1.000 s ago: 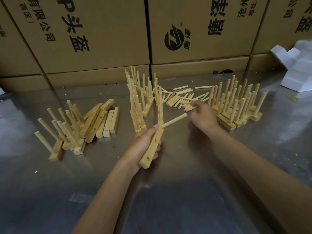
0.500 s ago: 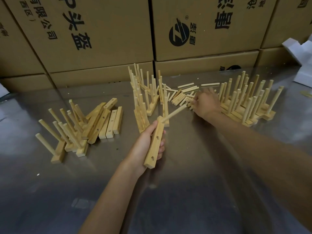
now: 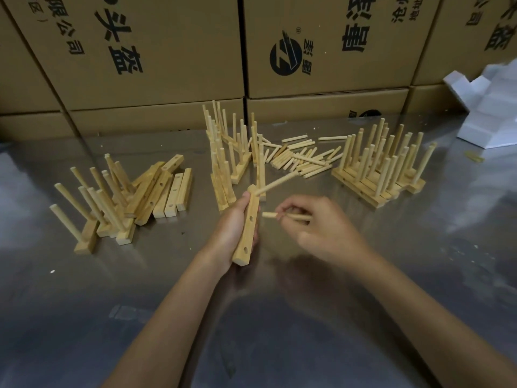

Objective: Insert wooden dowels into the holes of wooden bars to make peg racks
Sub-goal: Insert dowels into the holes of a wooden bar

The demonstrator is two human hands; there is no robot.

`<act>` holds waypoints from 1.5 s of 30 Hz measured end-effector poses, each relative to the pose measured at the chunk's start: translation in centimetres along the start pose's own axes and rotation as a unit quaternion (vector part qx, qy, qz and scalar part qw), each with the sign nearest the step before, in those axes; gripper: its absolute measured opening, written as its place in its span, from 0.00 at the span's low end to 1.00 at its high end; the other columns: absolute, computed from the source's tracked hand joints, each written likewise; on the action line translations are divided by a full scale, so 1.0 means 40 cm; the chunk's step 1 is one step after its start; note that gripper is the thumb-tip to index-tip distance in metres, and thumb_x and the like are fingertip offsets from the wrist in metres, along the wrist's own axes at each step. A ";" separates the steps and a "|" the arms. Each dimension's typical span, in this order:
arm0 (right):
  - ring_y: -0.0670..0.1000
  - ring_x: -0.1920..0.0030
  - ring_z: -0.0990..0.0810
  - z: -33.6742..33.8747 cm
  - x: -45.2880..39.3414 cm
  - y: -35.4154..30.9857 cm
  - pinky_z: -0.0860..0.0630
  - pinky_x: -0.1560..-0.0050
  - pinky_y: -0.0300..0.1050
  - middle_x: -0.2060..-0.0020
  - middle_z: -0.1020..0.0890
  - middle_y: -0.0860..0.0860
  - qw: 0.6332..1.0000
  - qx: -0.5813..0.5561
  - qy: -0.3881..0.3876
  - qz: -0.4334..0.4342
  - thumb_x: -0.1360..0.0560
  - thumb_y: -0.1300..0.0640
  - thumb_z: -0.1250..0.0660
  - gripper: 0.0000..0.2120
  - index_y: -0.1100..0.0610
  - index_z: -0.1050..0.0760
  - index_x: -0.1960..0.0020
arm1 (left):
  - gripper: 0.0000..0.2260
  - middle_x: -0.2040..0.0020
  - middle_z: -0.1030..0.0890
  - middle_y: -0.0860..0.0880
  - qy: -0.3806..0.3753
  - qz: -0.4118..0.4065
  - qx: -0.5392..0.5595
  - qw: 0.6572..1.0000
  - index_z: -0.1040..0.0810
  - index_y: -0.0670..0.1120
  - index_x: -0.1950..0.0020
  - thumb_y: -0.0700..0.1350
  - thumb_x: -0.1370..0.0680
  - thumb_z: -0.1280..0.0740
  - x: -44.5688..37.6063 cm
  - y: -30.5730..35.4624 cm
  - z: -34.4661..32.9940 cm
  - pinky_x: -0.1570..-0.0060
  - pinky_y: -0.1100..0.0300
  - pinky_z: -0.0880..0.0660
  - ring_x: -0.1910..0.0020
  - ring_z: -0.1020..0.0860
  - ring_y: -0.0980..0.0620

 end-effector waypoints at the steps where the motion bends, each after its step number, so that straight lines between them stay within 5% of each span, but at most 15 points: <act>1: 0.40 0.66 0.24 -0.010 0.011 -0.015 0.32 0.66 0.34 0.68 0.22 0.36 1.000 0.005 -0.001 0.018 0.24 0.49 0.32 0.03 0.46 0.19 0.53 | 0.21 0.73 0.28 0.50 0.001 -0.010 -0.028 1.000 0.22 0.47 0.56 0.60 0.17 0.44 0.001 0.002 -0.004 0.79 0.64 0.34 0.78 0.29 0.54; 10: 0.45 0.60 0.27 -0.027 0.044 -0.106 0.41 0.69 0.38 0.63 0.33 0.40 0.966 0.173 0.025 0.189 0.23 0.52 0.35 0.04 0.47 0.22 0.51 | 0.21 0.76 0.28 0.51 0.004 -0.066 -0.059 0.996 0.22 0.49 0.58 0.59 0.16 0.45 -0.003 0.007 -0.010 0.79 0.66 0.35 0.79 0.29 0.56; 11: 0.47 0.59 0.25 -0.030 0.046 -0.110 0.40 0.67 0.39 0.62 0.32 0.41 0.961 0.190 0.022 0.202 0.22 0.53 0.36 0.05 0.49 0.22 0.51 | 0.21 0.73 0.23 0.48 0.008 -0.070 -0.054 0.996 0.19 0.47 0.51 0.59 0.16 0.45 -0.002 0.007 -0.011 0.78 0.65 0.34 0.75 0.24 0.53; 13: 0.49 0.59 0.24 -0.033 0.047 -0.113 0.40 0.66 0.40 0.62 0.29 0.43 0.953 0.212 0.014 0.215 0.22 0.53 0.37 0.06 0.51 0.22 0.50 | 0.25 0.47 0.17 0.36 0.028 -0.078 -0.048 0.995 0.24 0.39 0.34 0.58 0.16 0.44 -0.010 0.003 -0.007 0.71 0.62 0.29 0.48 0.18 0.39; 14: 0.49 0.60 0.24 -0.034 0.045 -0.115 0.41 0.66 0.40 0.63 0.30 0.42 0.953 0.212 0.011 0.215 0.23 0.54 0.37 0.06 0.52 0.22 0.51 | 0.26 0.35 0.25 0.34 0.035 -0.082 -0.048 0.995 0.29 0.39 0.29 0.58 0.16 0.44 -0.016 0.001 -0.005 0.64 0.58 0.26 0.36 0.25 0.33; 16: 0.49 0.62 0.25 -0.035 0.037 -0.114 0.41 0.67 0.40 0.64 0.32 0.40 0.961 0.187 0.006 0.202 0.24 0.56 0.36 0.05 0.52 0.22 0.55 | 0.27 0.27 0.35 0.32 0.040 -0.087 -0.039 0.995 0.33 0.38 0.26 0.57 0.16 0.45 -0.020 0.003 -0.007 0.43 0.43 0.24 0.28 0.35 0.30; 20: 0.40 0.68 0.31 -0.034 0.021 -0.092 0.40 0.67 0.33 0.68 0.29 0.37 0.982 0.100 0.010 0.158 0.26 0.59 0.34 0.07 0.49 0.20 0.58 | 0.29 0.26 0.36 0.31 0.044 -0.101 -0.032 0.993 0.33 0.37 0.27 0.60 0.17 0.46 -0.020 0.000 -0.010 0.27 0.32 0.44 0.27 0.39 0.29; 28: 0.38 0.71 0.27 -0.041 0.007 -0.061 0.41 0.70 0.29 0.78 0.29 0.37 0.993 0.081 0.008 0.091 0.28 0.55 0.35 0.08 0.46 0.21 0.63 | 0.35 0.30 0.29 0.31 0.045 -0.130 -0.070 0.988 0.29 0.43 0.29 0.66 0.25 0.48 -0.013 0.011 -0.031 0.30 0.30 0.38 0.30 0.32 0.30; 33: 0.42 0.67 0.22 -0.033 0.013 -0.041 0.30 0.64 0.36 0.68 0.18 0.40 0.998 0.028 0.025 0.043 0.25 0.51 0.32 0.05 0.48 0.17 0.56 | 0.28 0.30 0.30 0.32 0.046 -0.120 -0.051 0.990 0.28 0.42 0.29 0.62 0.19 0.45 -0.028 0.001 -0.015 0.28 0.32 0.40 0.29 0.33 0.30; 36: 0.42 0.63 0.19 0.024 0.015 -0.058 0.25 0.62 0.40 0.63 0.16 0.40 0.990 0.041 0.118 0.060 0.23 0.42 0.36 0.12 0.46 0.17 0.51 | 0.30 0.29 0.27 0.37 0.056 -0.118 -0.035 0.991 0.27 0.46 0.28 0.64 0.22 0.43 -0.019 0.008 -0.007 0.26 0.37 0.38 0.28 0.31 0.37; 38: 0.44 0.70 0.23 0.099 0.033 -0.054 0.32 0.69 0.34 0.71 0.21 0.41 0.966 0.022 0.244 0.083 0.21 0.44 0.37 0.12 0.48 0.18 0.55 | 0.28 0.28 0.31 0.33 0.068 -0.097 -0.022 0.993 0.27 0.45 0.27 0.63 0.19 0.43 -0.020 0.002 0.005 0.32 0.35 0.32 0.29 0.32 0.30; 39: 0.46 0.72 0.25 0.132 0.040 -0.034 0.35 0.72 0.35 0.73 0.24 0.42 0.953 0.009 0.292 0.076 0.20 0.47 0.37 0.12 0.49 0.19 0.57 | 0.27 0.29 0.31 0.31 0.073 -0.086 -0.019 0.993 0.27 0.45 0.27 0.62 0.18 0.43 -0.021 -0.002 0.010 0.43 0.39 0.23 0.34 0.28 0.28; 41: 0.46 0.70 0.25 0.167 0.026 0.039 0.35 0.70 0.40 0.71 0.23 0.44 0.945 0.011 0.326 0.024 0.20 0.52 0.38 0.10 0.50 0.20 0.56 | 0.25 0.45 0.20 0.33 0.069 -0.066 -0.009 0.995 0.24 0.45 0.31 0.62 0.18 0.42 -0.028 -0.011 0.016 0.68 0.56 0.27 0.59 0.21 0.38; 43: 0.49 0.58 0.20 0.147 -0.021 0.122 0.29 0.61 0.41 0.57 0.18 0.49 0.961 0.088 0.261 -0.037 0.22 0.59 0.38 0.09 0.54 0.21 0.46 | 0.21 0.69 0.21 0.48 0.058 -0.056 0.009 0.997 0.20 0.45 0.44 0.60 0.17 0.42 -0.031 -0.008 0.012 0.76 0.63 0.33 0.74 0.28 0.53; 45: 0.54 0.42 0.23 0.091 -0.077 0.187 0.25 0.48 0.47 0.43 0.21 0.54 0.971 0.176 0.145 -0.071 0.23 0.64 0.39 0.17 0.58 0.26 0.35 | 0.19 0.76 0.28 0.52 0.047 -0.052 0.039 0.997 0.21 0.46 0.53 0.58 0.17 0.42 -0.029 -0.005 0.007 0.80 0.64 0.35 0.79 0.31 0.55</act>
Point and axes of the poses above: each hand's wrist, its own x-axis away from the middle knuckle, its own z-axis out of the back of the hand, y = z × x, the point moved 9 cm from there along -x, towards the middle knuckle
